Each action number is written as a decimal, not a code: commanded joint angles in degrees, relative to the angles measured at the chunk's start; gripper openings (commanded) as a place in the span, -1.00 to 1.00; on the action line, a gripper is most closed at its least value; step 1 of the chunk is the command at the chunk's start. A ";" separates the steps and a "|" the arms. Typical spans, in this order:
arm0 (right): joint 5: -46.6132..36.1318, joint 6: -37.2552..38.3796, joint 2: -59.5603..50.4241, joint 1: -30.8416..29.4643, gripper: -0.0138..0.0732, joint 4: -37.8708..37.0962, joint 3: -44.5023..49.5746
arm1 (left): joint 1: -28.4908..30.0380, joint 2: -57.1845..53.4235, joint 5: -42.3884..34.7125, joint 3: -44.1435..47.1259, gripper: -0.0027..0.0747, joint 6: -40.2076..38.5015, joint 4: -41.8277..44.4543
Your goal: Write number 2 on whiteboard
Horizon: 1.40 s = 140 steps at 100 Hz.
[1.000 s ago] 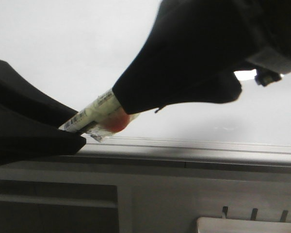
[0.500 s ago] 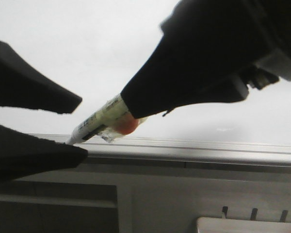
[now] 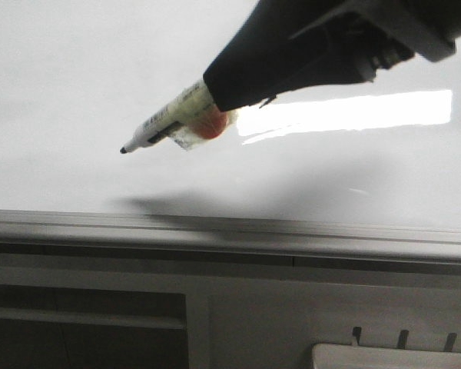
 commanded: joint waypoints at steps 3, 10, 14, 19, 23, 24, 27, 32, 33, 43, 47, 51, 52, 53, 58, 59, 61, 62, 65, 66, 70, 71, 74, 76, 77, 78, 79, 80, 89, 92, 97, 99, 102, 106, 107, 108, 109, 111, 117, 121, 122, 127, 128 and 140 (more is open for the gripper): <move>-4.24 -0.50 -1.41 -0.33 -0.85 -2.97 -3.13 | -0.10 -2.70 1.00 -1.52 -0.95 -0.85 -2.64; -6.09 -0.50 -1.29 -0.96 -0.85 -3.57 -3.15 | -0.10 -3.22 1.00 -1.52 -0.98 -1.71 -4.69; -6.87 -0.50 -1.29 -1.49 -0.85 -3.57 -3.15 | -0.10 -3.22 1.00 -1.52 -0.98 -3.30 -5.44; -7.62 -0.50 -1.29 -2.16 -0.85 -3.57 -3.15 | 0.14 -3.22 1.14 -1.52 -0.98 -6.09 -5.60; -8.22 -0.50 -1.29 -2.63 -0.85 -3.57 -3.15 | 0.59 -3.22 0.87 -1.52 -0.98 -8.14 -5.60; -8.38 -0.50 -1.29 -2.59 -0.85 -3.57 -3.15 | 0.85 -3.22 0.85 -1.52 -0.98 -8.42 -5.60; -9.52 -0.50 -1.39 -2.59 -0.84 -3.57 -2.88 | 1.57 -3.22 0.04 -1.52 -0.98 -9.05 -5.60; -13.81 -0.50 -2.06 -2.41 -0.84 -3.57 -1.66 | 3.19 -3.22 -1.71 -1.52 -0.98 -9.68 -5.60; -14.46 -0.50 -2.08 -2.24 -0.84 -3.57 -1.44 | 3.74 -3.22 -2.00 -1.52 -0.98 -9.61 -5.60; -21.74 -0.50 -3.68 -0.67 -0.84 -3.57 1.56 | 8.13 -3.22 -6.92 -1.52 -0.98 -9.61 -6.80; -22.14 -0.50 -4.13 -0.63 -0.84 -3.34 2.47 | 10.14 -3.22 -8.11 -1.52 -0.98 -9.61 -7.56; -22.03 -0.50 -4.37 -0.63 -0.84 -3.08 3.16 | 11.80 -3.22 -9.32 -1.52 -0.98 -9.61 -8.04; -22.03 -0.50 -4.51 -0.63 -0.84 -3.08 3.18 | 12.43 -3.22 -9.49 -1.52 -0.98 -9.61 -8.24; -21.90 -0.50 -4.64 -0.63 -0.84 -3.08 3.28 | 12.74 -3.22 -9.81 -1.52 -0.98 -9.61 -8.35; -21.75 -0.50 -4.65 -0.73 -0.84 -3.08 3.42 | 14.82 -3.22 -11.03 -1.52 -0.98 -9.61 -8.96; -21.90 -0.50 -4.65 -0.73 -0.84 -3.08 3.42 | 15.35 -3.22 -11.17 -1.52 -0.98 -9.61 -9.21; -22.14 -0.50 -4.65 -0.73 -0.84 -3.08 3.32 | 16.14 -3.22 -11.66 -1.52 -0.98 -9.61 -9.36; -22.12 -0.50 -4.65 -0.85 -0.84 -3.08 3.31 | 16.38 -3.22 -11.95 -1.52 -0.98 -9.61 -9.53; -21.78 -0.50 -4.65 -0.95 -0.84 -3.08 2.88 | 17.28 -3.22 -12.32 -1.52 -0.98 -9.61 -10.01; -21.78 -0.50 -4.65 -1.09 -0.84 -3.08 2.91 | 17.68 -3.22 -12.34 -1.52 -0.98 -9.61 -10.18; -20.41 -0.50 -4.65 -1.46 -0.84 -2.92 2.23 | 18.59 -3.22 -12.80 -1.52 -0.98 -9.61 -10.29; -20.11 -0.50 -4.65 -1.74 -0.84 -2.91 2.08 | 18.89 -3.22 -12.80 -1.52 -0.98 -9.61 -10.29; -18.27 -0.50 -4.53 -2.38 -0.84 -2.82 1.52 | 19.42 -3.22 -13.10 -1.52 -0.98 -9.61 -10.29; -17.54 -0.50 -4.26 -2.94 -0.84 -2.82 1.04 | 19.63 -3.22 -13.11 -1.52 -0.98 -9.61 -10.29; -16.86 -0.50 -4.25 -3.15 -0.84 -2.82 0.69 | 19.80 -3.22 -13.25 -1.52 -0.98 -9.61 -10.29; -16.53 -0.50 -4.12 -3.58 -0.84 -2.82 0.50 | 19.97 -3.22 -13.42 -1.52 -0.98 -9.61 -10.29; -15.87 -0.50 -4.14 -3.81 -0.84 -2.82 0.14 | 19.94 -3.22 -13.50 -1.52 -0.98 -9.61 -10.29; -15.59 -0.50 -4.00 -4.29 -0.84 -2.82 -0.04 | 20.10 -3.22 -13.55 -1.52 -0.98 -9.61 -10.29; -11.77 -0.50 -3.47 -7.07 -0.84 -2.45 -2.70 | 20.48 -3.22 -14.44 -1.52 -0.98 -9.61 -10.29; -10.17 -0.50 -3.03 -8.23 -0.84 -2.45 -3.57 | 20.48 -3.22 -14.85 -1.52 -0.98 -9.61 -10.29; -7.73 -0.50 -2.59 -9.60 -0.84 -2.45 -4.91 | 20.48 -3.22 -15.12 -1.52 -0.98 -9.61 -10.29; -7.07 -0.50 -2.30 -10.02 -0.84 -2.45 -5.34 | 20.48 -3.22 -15.28 -1.52 -0.98 -9.61 -10.29; -6.60 -0.50 -2.17 -10.46 -0.84 -2.45 -5.76 | 20.48 -3.22 -15.28 -1.52 -0.98 -9.61 -10.29; -6.33 -0.50 -1.88 -10.85 -0.84 -2.45 -6.20 | 20.48 -3.22 -15.37 -1.52 -0.98 -9.61 -10.29; -6.25 -0.50 -1.88 -10.97 -0.84 -2.45 -6.35 | 20.48 -3.22 -15.37 -1.52 -0.98 -9.61 -10.29; -6.31 -0.50 -1.76 -10.98 -0.84 -2.45 -6.37 | 20.48 -3.22 -15.37 -1.52 -0.98 -9.61 -10.29; -6.19 -0.50 -1.80 -10.98 -0.84 -2.45 -6.37 | 20.48 -3.22 -15.37 -1.52 -0.98 -9.61 -10.29; -5.98 -0.50 -1.50 -11.07 -0.84 -2.45 -6.61 | 20.48 -3.22 -15.37 -1.52 -0.98 -9.61 -10.29; -5.30 -0.50 -1.04 -11.12 -0.84 -2.45 -6.96 | 20.48 -3.22 -15.37 -1.52 -0.98 -9.61 -10.29; -4.83 -0.50 -0.49 -11.12 -0.84 -2.45 -7.35 | 20.48 -3.22 -15.40 -1.52 -0.98 -9.61 -10.29; -4.67 -0.50 -0.18 -11.12 -0.84 -2.45 -7.34 | 20.48 -3.22 -15.40 -1.52 -0.98 -9.61 -10.29; -4.65 -0.50 0.50 -11.12 -0.84 -2.45 -7.63 | 20.48 -3.22 -15.63 -1.52 -0.98 -9.61 -10.29; -4.65 -0.50 0.60 -11.12 -0.84 -2.45 -7.73 | 20.48 -3.22 -15.62 -1.52 -0.98 -9.61 -10.29; -4.88 -0.50 2.01 -11.12 -0.84 -2.58 -8.59 | 20.48 -3.22 -16.60 -1.52 -0.98 -9.61 -10.29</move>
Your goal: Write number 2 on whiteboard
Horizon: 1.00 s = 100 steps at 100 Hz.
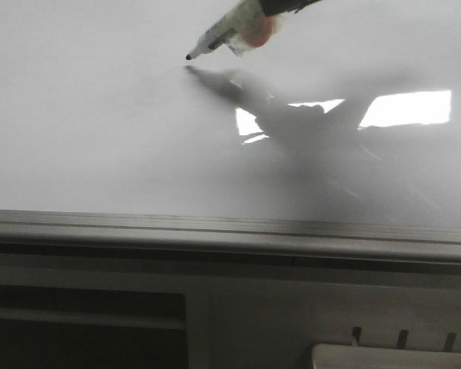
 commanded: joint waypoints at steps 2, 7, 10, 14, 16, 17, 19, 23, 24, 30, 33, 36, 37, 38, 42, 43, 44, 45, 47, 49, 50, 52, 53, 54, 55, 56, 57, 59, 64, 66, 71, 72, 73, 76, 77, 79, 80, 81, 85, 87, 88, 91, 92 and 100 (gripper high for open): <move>-3.84 -0.50 0.16 -0.36 -0.83 -0.07 -2.91 | 0.19 0.09 -5.33 -1.65 -0.98 -0.67 -0.91; -3.96 -0.50 0.60 -0.67 -0.83 -0.21 -3.13 | 0.19 0.09 -5.61 -1.65 -0.98 -0.67 -0.91; -3.94 -0.50 0.62 -0.91 -0.83 -0.21 -3.29 | 0.19 0.09 -5.62 -1.65 -0.98 -0.67 -0.91; -3.83 -0.50 0.71 -1.33 -0.83 -0.21 -3.56 | 0.19 0.09 -5.62 -1.65 -0.98 -0.67 -0.91; -3.83 -0.50 0.71 -1.45 -0.83 -0.21 -3.82 | 0.19 0.09 -5.62 -1.65 -0.98 -0.67 -0.91; -3.83 -0.50 0.71 -1.63 -0.83 -0.21 -3.81 | 0.19 0.09 -5.62 -1.65 -0.98 -0.67 -0.91; -3.99 -0.50 0.71 -1.76 -0.83 -0.21 -3.96 | 0.19 0.09 -5.62 -1.65 -0.98 -0.67 -0.91; -3.99 -0.50 0.71 -2.20 -0.83 -0.21 -4.44 | 0.19 0.09 -5.62 -1.65 -0.98 -0.67 -0.91; -3.88 -0.50 0.71 -2.42 -0.83 -0.38 -4.61 | 0.19 0.09 -5.62 -1.65 -0.98 -0.67 -0.91; -2.78 -0.50 0.71 -3.35 -0.83 -1.17 -5.25 | 0.19 0.09 -5.62 -1.65 -0.98 -0.67 -0.91; -1.89 -0.50 0.71 -3.93 -0.82 -1.45 -5.46 | 0.19 0.09 -5.62 -1.65 -0.98 -0.67 -0.91; -0.77 -0.50 0.71 -4.77 -0.81 -1.72 -5.54 | 0.19 0.09 -5.62 -1.65 -0.98 -0.67 -0.91; -0.21 -0.50 0.61 -4.94 -0.81 -1.72 -5.66 | 0.19 0.09 -5.62 -1.65 -0.98 -0.67 -0.91; 0.09 -0.50 0.60 -5.26 -0.80 -1.87 -5.66 | 0.19 0.09 -5.62 -1.65 -0.98 -0.67 -0.91; 1.71 -0.50 0.48 -5.96 -0.80 -2.16 -5.66 | 0.19 0.09 -5.62 -1.65 -0.98 -0.67 -0.91; 1.97 -0.50 0.32 -6.19 -0.80 -2.17 -5.66 | 0.19 0.09 -5.62 -1.65 -0.98 -0.67 -0.91; 2.48 -0.50 0.31 -6.21 -0.80 -2.17 -5.66 | 0.19 0.09 -5.62 -1.65 -0.98 -0.67 -0.91; 2.72 -0.50 0.20 -6.48 -0.80 -2.30 -5.66 | 0.19 0.09 -5.62 -1.65 -0.98 -0.67 -0.91; 3.46 -0.50 0.04 -6.64 -0.80 -2.40 -5.66 | 0.19 0.09 -5.62 -1.65 -0.98 -0.67 -0.91; 4.08 -0.50 -0.08 -6.77 -0.80 -2.40 -5.52 | 0.19 0.09 -5.62 -1.65 -0.98 -0.67 -0.91; 4.32 -0.50 -0.33 -6.78 -0.80 -2.54 -5.52 | 0.19 0.09 -5.62 -1.65 -0.98 -0.67 -0.91; 4.96 -0.50 -0.69 -6.78 -0.80 -2.71 -5.44 | 0.19 0.09 -5.62 -1.65 -0.98 -0.67 -0.91; 5.19 -0.50 -0.78 -6.78 -0.80 -2.90 -5.38 | 0.19 0.09 -5.62 -1.65 -0.98 -0.67 -0.91; 5.55 -0.50 -0.86 -6.78 -0.80 -3.06 -5.29 | 0.19 0.09 -5.62 -1.65 -0.98 -0.67 -0.91; 5.76 -0.50 -1.06 -6.78 -0.80 -3.04 -5.14 | 0.19 0.09 -5.62 -1.65 -0.98 -0.67 -0.91; 6.08 -0.50 -1.18 -6.78 -0.80 -3.04 -5.00 | 0.19 0.09 -5.62 -1.65 -0.98 -0.67 -0.91; 6.26 -0.50 -1.44 -6.78 -0.80 -3.04 -4.98 | 0.19 0.09 -5.62 -1.65 -0.98 -0.67 -0.91; 6.65 -0.50 -1.82 -6.78 -0.80 -3.04 -4.62 | 0.19 0.09 -5.62 -1.65 -0.98 -0.67 -0.91; 7.75 -0.50 -2.56 -6.78 -0.80 -3.04 -3.72 | 0.19 0.09 -5.62 -1.65 -0.98 -0.67 -0.91; 8.14 -0.40 -2.91 -6.78 -0.80 -3.04 -3.32 | 0.19 0.09 -5.62 -1.65 -0.98 -0.67 -0.91; 9.06 0.17 -3.45 -6.78 -0.80 -3.04 -2.26 | 0.19 0.09 -5.62 -1.65 -0.98 -0.67 -0.91; 9.29 0.29 -3.58 -6.78 -0.80 -3.04 -1.97 | 0.19 0.09 -5.62 -1.65 -0.98 -0.67 -0.91; 9.40 0.59 -3.60 -6.78 -0.80 -3.04 -1.82 | 0.19 0.09 -5.62 -1.65 -0.98 -0.67 -0.91; 9.71 1.12 -4.04 -6.78 -0.80 -3.04 -1.21 | 0.19 0.09 -5.62 -1.65 -0.98 -0.67 -0.91; 9.72 1.13 -4.02 -6.67 -0.80 -3.04 -0.91 | 0.19 0.09 -5.62 -1.65 -0.98 -0.67 -0.91; 9.92 1.50 -4.02 -6.56 -0.80 -3.04 -0.51 | 0.19 0.09 -5.62 -1.65 -0.98 -0.67 -0.91; 9.97 1.69 -4.02 -6.45 -0.80 -3.04 -0.39 | 0.19 0.09 -5.62 -1.65 -0.98 -0.67 -0.91; 9.96 1.72 -4.02 -6.44 -0.80 -2.91 -0.27 | 0.19 0.09 -5.62 -1.65 -0.98 -0.67 -0.91; 10.28 1.89 -3.87 -5.99 -0.80 -2.91 0.01 | 0.19 0.09 -5.62 -1.65 -0.98 -0.67 -0.91; 10.41 1.89 -3.72 -5.62 -0.80 -2.91 0.16 | 0.19 0.09 -5.62 -1.65 -0.98 -0.67 -0.91; 10.30 1.89 -3.53 -5.49 -0.80 -2.91 0.28 | 0.19 0.09 -5.62 -1.65 -0.98 -0.67 -0.91; 9.97 1.89 -3.13 -4.83 -0.80 -2.77 0.28 | 0.19 0.09 -5.62 -1.65 -0.98 -0.67 -0.91; 9.89 1.89 -2.90 -4.47 -0.80 -2.77 0.28 | 0.19 0.09 -5.62 -1.65 -0.98 -0.67 -0.91; 7.78 1.89 -1.04 -2.36 -0.80 -2.77 0.28 | 0.19 0.09 -5.62 -1.65 -0.98 -0.67 -0.91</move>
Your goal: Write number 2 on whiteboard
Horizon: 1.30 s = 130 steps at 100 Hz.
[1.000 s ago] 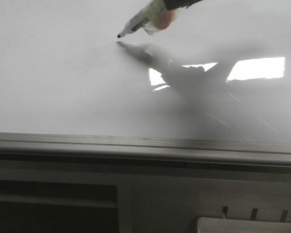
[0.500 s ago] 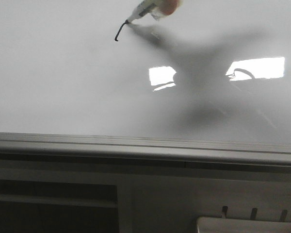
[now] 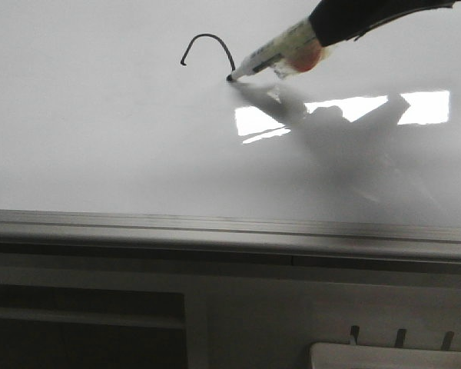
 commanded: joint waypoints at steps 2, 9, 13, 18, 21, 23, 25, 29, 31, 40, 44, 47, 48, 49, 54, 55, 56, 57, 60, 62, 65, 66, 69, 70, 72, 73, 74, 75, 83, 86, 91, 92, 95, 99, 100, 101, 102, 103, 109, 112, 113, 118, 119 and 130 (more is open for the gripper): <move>-3.04 0.29 2.14 2.12 -0.80 -1.27 -0.77 | 0.19 0.09 -3.95 -1.65 -0.98 -0.67 -0.91; -4.98 0.29 4.08 3.82 -0.80 -1.27 -0.89 | 0.19 0.09 -3.95 -1.65 -0.98 -0.67 -0.91; -5.58 0.29 5.19 4.67 -0.80 -1.27 -1.13 | 0.19 0.09 -3.95 -1.65 -0.98 -0.67 -0.91; -5.58 0.29 6.27 5.27 -0.80 -1.27 -1.77 | 0.19 0.09 -3.95 -1.65 -0.98 -0.67 -0.91; -5.68 0.29 6.63 5.41 -0.80 -1.27 -1.97 | 0.19 0.09 -3.95 -1.65 -0.98 -0.67 -0.91; -5.73 0.29 6.75 5.52 -0.80 -1.27 -2.09 | 0.19 0.09 -3.95 -1.65 -0.98 -0.67 -0.91; -5.73 0.29 6.75 5.66 -0.80 -1.27 -2.14 | 0.19 0.09 -3.85 -1.65 -0.98 -0.67 -0.91; -5.86 0.29 6.75 5.87 -0.80 -1.27 -2.14 | 0.19 0.09 -3.85 -1.65 -0.98 -0.67 -0.91; -5.86 0.29 6.75 5.87 -0.80 -1.27 -2.14 | 0.19 0.09 -3.85 -1.65 -0.98 -0.67 -0.91; -3.66 0.43 6.29 5.87 -0.80 -1.27 -2.14 | 0.19 0.09 -3.85 -1.65 -0.98 -0.67 -0.91; -2.14 0.43 5.86 5.50 -0.80 -1.27 -2.14 | 0.19 0.09 -3.85 -1.65 -0.98 -0.67 -0.91; -0.83 0.43 5.55 5.35 -0.80 -1.27 -2.00 | 0.19 0.09 -3.85 -1.65 -0.98 -0.67 -0.91; -0.64 0.43 5.29 5.24 -0.80 -1.27 -1.85 | 0.19 0.09 -3.85 -1.65 -0.98 -0.67 -0.91; -0.33 0.43 5.18 5.20 -0.80 -1.27 -1.69 | 0.19 0.09 -3.85 -1.65 -0.98 -0.67 -0.91; 0.02 0.53 4.11 4.65 -0.80 -1.39 -0.89 | 0.19 0.09 -3.85 -1.65 -0.98 -0.67 -0.79; 0.03 0.53 3.75 4.50 -0.80 -1.39 -0.76 | 0.19 0.09 -3.85 -1.65 -0.98 -0.67 -0.79; 0.03 0.53 3.60 4.49 -0.80 -1.39 -0.51 | 0.19 0.09 -3.85 -1.65 -0.98 -0.67 -0.79; 0.03 0.53 3.44 4.23 -0.80 -1.39 -0.39 | 0.19 0.09 -3.85 -1.65 -0.98 -0.67 -0.79; 0.14 0.53 2.47 3.83 -0.80 -1.39 0.11 | 0.19 0.09 -3.85 -1.65 -0.98 -0.67 -0.72; 0.46 0.53 1.87 3.41 -0.80 -1.39 0.49 | 0.19 0.09 -3.85 -1.65 -0.98 -0.67 -0.72; 0.76 0.64 1.04 2.73 -0.80 -1.50 1.01 | 0.19 0.09 -3.85 -1.65 -0.98 -0.67 -0.72; 0.95 0.84 0.82 2.54 -0.80 -1.51 1.28 | 0.19 0.09 -3.85 -1.65 -0.98 -0.67 -0.72; 1.35 1.08 -0.17 1.54 -0.80 -1.51 1.81 | 0.19 0.09 -3.85 -1.65 -0.98 -0.67 -0.72; 1.59 1.08 -0.37 1.32 -0.80 -1.51 2.10 | 0.19 0.09 -3.85 -1.65 -0.98 -0.67 -0.72; 1.74 1.18 -0.98 0.64 -0.80 -1.51 2.36 | 0.19 0.09 -3.85 -1.65 -0.98 -0.67 -0.72; 1.98 1.18 -1.18 0.42 -0.80 -1.51 2.66 | 0.19 0.09 -3.85 -1.65 -0.98 -0.67 -0.72; 1.98 1.18 -1.60 -0.02 -0.80 -1.51 2.81 | 0.19 0.09 -3.85 -1.65 -0.98 -0.67 -0.72; 2.12 1.18 -1.79 -0.26 -0.80 -1.51 3.07 | 0.19 0.09 -3.85 -1.65 -0.98 -0.67 -0.72; 2.37 1.18 -4.13 -2.61 -0.80 -1.59 4.09 | 0.19 0.09 -3.85 -1.65 -0.98 -0.67 -0.66; 2.37 1.18 -4.82 -3.25 -0.80 -1.59 4.36 | 0.19 0.09 -3.85 -1.65 -0.98 -0.67 -0.58; 2.37 1.18 -5.64 -4.12 -0.80 -1.59 4.49 | 0.19 0.09 -3.85 -1.65 -0.98 -0.67 -0.58; 2.37 1.18 -5.63 -4.14 -0.80 -1.59 4.49 | 0.19 0.09 -3.85 -1.65 -0.98 -0.67 -0.58; 2.37 1.18 -6.00 -4.43 -0.80 -1.59 4.49 | 0.19 0.09 -3.85 -1.65 -0.98 -0.67 -0.58; 2.37 1.18 -6.10 -4.43 -0.80 -1.59 4.49 | 0.19 0.09 -3.85 -1.65 -0.98 -0.67 -0.53; 2.37 1.18 -6.10 -4.43 -0.80 -1.59 4.49 | 0.19 0.09 -3.85 -1.65 -0.98 -0.67 -0.53; 2.37 1.18 -6.10 -4.43 -0.80 -1.59 4.49 | 0.19 0.09 -3.85 -1.65 -0.98 -0.67 -0.53; 2.37 1.18 -6.10 -4.27 -0.80 -1.59 4.49 | 0.19 0.09 -3.85 -1.65 -0.98 -0.67 -0.53; 2.37 1.18 -6.23 -4.11 -0.80 -1.59 4.49 | 0.19 0.09 -3.85 -1.65 -0.98 -0.67 -0.53; 1.98 1.18 -7.00 -2.90 -0.80 -1.59 4.49 | 0.19 0.09 -3.96 -1.65 -0.98 -0.67 -0.53; 1.47 1.18 -7.62 -2.03 -0.80 -1.46 4.35 | 0.19 0.09 -4.24 -1.65 -0.98 -0.67 -0.38; 1.47 1.18 -7.80 -1.80 -0.80 -1.36 4.38 | 0.19 0.09 -4.25 -1.65 -0.98 -0.67 -0.20; 1.37 1.18 -9.19 0.39 -0.80 -1.13 4.13 | 0.19 0.09 -5.55 -1.65 -0.98 -0.67 1.20; 1.37 1.18 -9.61 0.69 -0.80 -0.98 3.98 | 0.19 0.09 -5.74 -1.65 -0.98 -0.67 2.03; 4.46 1.18 -11.57 5.21 -0.80 -0.69 2.67 | 0.19 0.20 -10.04 -1.65 -0.98 -0.67 10.86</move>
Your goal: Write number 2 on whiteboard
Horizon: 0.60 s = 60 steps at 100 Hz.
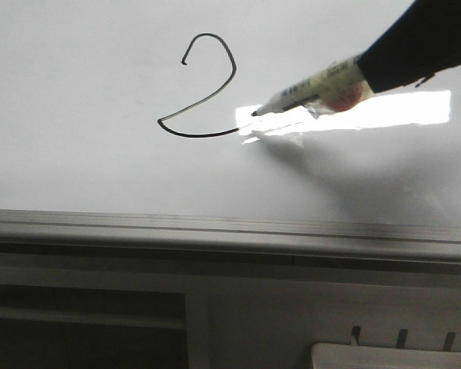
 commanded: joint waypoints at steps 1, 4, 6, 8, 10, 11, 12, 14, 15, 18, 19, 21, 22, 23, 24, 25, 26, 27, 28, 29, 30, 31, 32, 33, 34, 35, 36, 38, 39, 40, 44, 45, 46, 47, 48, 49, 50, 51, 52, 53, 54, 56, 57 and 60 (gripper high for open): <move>-0.39 0.12 -2.14 3.04 -0.80 -0.23 -3.07 | 0.08 0.20 -7.25 -1.65 -0.98 -0.76 5.91; 1.01 0.12 -2.14 4.23 -0.80 -0.23 -3.74 | -0.04 0.50 -8.06 -1.65 -0.98 -0.88 7.53; 1.79 0.02 -2.14 4.70 -0.80 -0.23 -4.23 | -0.21 0.78 -8.45 -1.65 -0.98 -0.88 8.90; 2.43 -0.22 -1.99 5.40 -0.80 -0.23 -4.68 | -0.40 0.94 -8.74 -1.65 -0.98 -1.01 10.65; 2.80 -0.37 -1.82 6.09 -0.80 -0.23 -5.15 | -0.72 1.35 -8.90 -1.65 -0.98 -1.01 12.56; 2.90 -0.59 -1.64 6.33 -0.80 -0.23 -5.29 | -0.83 1.37 -9.07 -1.65 -0.98 -1.01 13.22; 2.88 -0.66 -1.42 6.80 -0.80 -0.23 -5.44 | -1.08 1.71 -9.21 -1.65 -0.98 -1.11 14.52; 3.02 -0.64 -1.09 7.44 -0.80 -0.33 -5.87 | -1.46 2.13 -9.37 -1.65 -0.98 -1.09 15.70; 3.02 -0.64 -0.98 7.64 -0.80 -0.33 -6.17 | -1.61 2.28 -9.37 -1.65 -0.98 -1.09 16.78; 2.92 -0.64 -0.43 8.34 -0.80 -0.90 -6.73 | -2.24 2.98 -9.73 -1.65 -0.98 -1.09 18.49; 2.92 -0.64 -0.08 8.65 -0.80 -0.92 -6.89 | -2.58 3.35 -9.97 -1.65 -0.97 -1.09 19.20; 3.02 -0.64 0.53 9.05 -0.80 -1.24 -7.40 | -3.14 4.02 -10.42 -1.65 -0.96 -1.09 19.89; 3.12 -0.64 0.76 9.17 -0.80 -1.23 -7.71 | -3.34 4.25 -10.57 -1.65 -0.95 -1.09 20.54; 3.12 -0.64 0.98 9.40 -0.80 -1.38 -7.90 | -3.54 4.47 -10.87 -1.65 -0.94 -1.09 20.86; 3.16 -0.64 1.47 9.43 -0.80 -1.51 -8.25 | -3.95 4.96 -11.00 -1.65 -0.92 -1.09 21.48; 3.28 -0.64 1.71 9.54 -0.80 -1.49 -8.41 | -4.16 5.22 -11.13 -1.65 -0.91 -1.09 21.81; 3.31 -0.64 2.21 9.69 -0.80 -1.49 -8.57 | -4.61 5.76 -11.29 -1.65 -0.88 -1.09 22.46; 3.31 -0.64 2.45 9.70 -0.80 -1.49 -8.91 | -4.83 6.03 -11.38 -1.65 -0.86 -1.09 22.75; 3.31 -0.64 2.95 9.83 -0.80 -1.49 -9.08 | -5.29 6.58 -11.38 -1.65 -0.83 -1.09 23.04; 3.41 -0.64 3.21 9.83 -0.80 -1.49 -9.40 | -5.55 6.87 -11.44 -1.65 -0.81 -1.09 23.56; 3.40 -0.64 3.47 9.83 -0.80 -1.49 -9.55 | -5.80 7.17 -11.44 -1.65 -0.79 -1.09 23.77; 3.40 -0.64 4.01 9.96 -0.80 -1.49 -9.85 | -6.29 7.80 -11.44 -1.65 -0.75 -1.09 24.23; 3.40 -0.64 4.28 9.94 -0.80 -1.49 -10.03 | -6.53 8.12 -11.44 -1.65 -0.73 -1.09 24.46; 3.40 -0.64 4.83 10.05 -0.80 -1.49 -10.20 | -7.04 8.80 -11.44 -1.65 -0.69 -1.09 24.97; 3.40 -0.64 5.10 9.98 -0.80 -1.49 -10.47 | -7.29 9.15 -11.44 -1.65 -0.66 -1.09 25.24; 3.40 -0.64 5.63 9.98 -0.80 -1.49 -10.63 | -7.79 9.85 -11.32 -1.65 -0.61 -1.09 25.50; 3.51 -0.64 5.88 9.98 -0.80 -1.49 -10.94 | -8.03 10.18 -11.30 -1.65 -0.58 -1.09 25.95; 3.53 -0.64 6.61 9.98 -0.80 -1.49 -11.39 | -8.73 11.20 -10.88 -1.65 -0.50 -1.09 26.40; 3.66 -0.64 6.84 9.98 -0.80 -1.49 -11.52 | -8.96 11.55 -10.77 -1.65 -0.48 -1.09 26.51; 3.79 -0.64 7.28 9.98 -0.80 -1.49 -11.64 | -9.38 12.25 -10.53 -1.65 -0.42 -1.09 26.69; 4.05 -0.64 8.30 10.21 -0.80 -1.49 -12.49 | -10.27 13.93 -9.66 -1.76 -0.30 -1.09 26.69; 4.21 -0.64 8.66 10.35 -0.80 -1.49 -12.75 | -10.55 14.55 -9.47 -1.76 -0.26 -0.93 26.69; 4.38 -0.64 8.83 10.35 -0.80 -1.49 -12.90 | -10.67 14.83 -9.23 -1.76 -0.24 -0.76 26.69; 4.40 -0.64 9.15 10.48 -0.80 -1.49 -13.04 | -10.79 15.37 -8.84 -1.76 -0.21 -0.64 26.69; 4.72 -0.64 9.31 10.60 -0.80 -1.49 -13.31 | -10.97 15.63 -8.62 -1.90 -0.19 -0.63 26.58; 4.74 -0.64 9.56 10.77 -0.80 -1.49 -13.47 | -11.09 16.15 -8.30 -1.88 -0.17 -0.63 26.58; 5.00 -0.64 9.70 10.81 -0.80 -1.49 -13.73 | -11.11 16.40 -8.18 -2.05 -0.17 -0.63 26.58; 5.00 -0.64 9.83 11.08 -0.80 -1.49 -13.85 | -11.11 16.66 -7.99 -2.13 -0.16 -0.63 26.58; 5.00 -0.64 10.08 11.20 -0.80 -1.49 -14.11 | -11.21 17.14 -7.93 -2.16 -0.15 -0.63 26.58; 5.11 -0.64 10.19 11.32 -0.80 -1.49 -14.22 | -11.21 17.37 -7.94 -2.38 -0.15 -0.63 26.58; 5.11 -0.64 10.39 11.60 -0.80 -1.49 -14.24 | -11.21 17.82 -7.94 -2.47 -0.15 -0.63 26.58; 5.11 -0.64 10.58 12.02 -0.80 -1.49 -14.60 | -11.21 18.43 -7.94 -2.79 -0.15 -0.63 26.58; 5.01 -0.69 10.59 12.17 -0.80 -1.49 -14.79 | -11.21 18.63 -7.94 -2.97 -0.15 -0.63 26.58; 4.61 -0.69 10.81 12.72 -0.80 -1.49 -14.93 | -11.21 19.41 -7.94 -3.40 -0.15 -0.63 26.58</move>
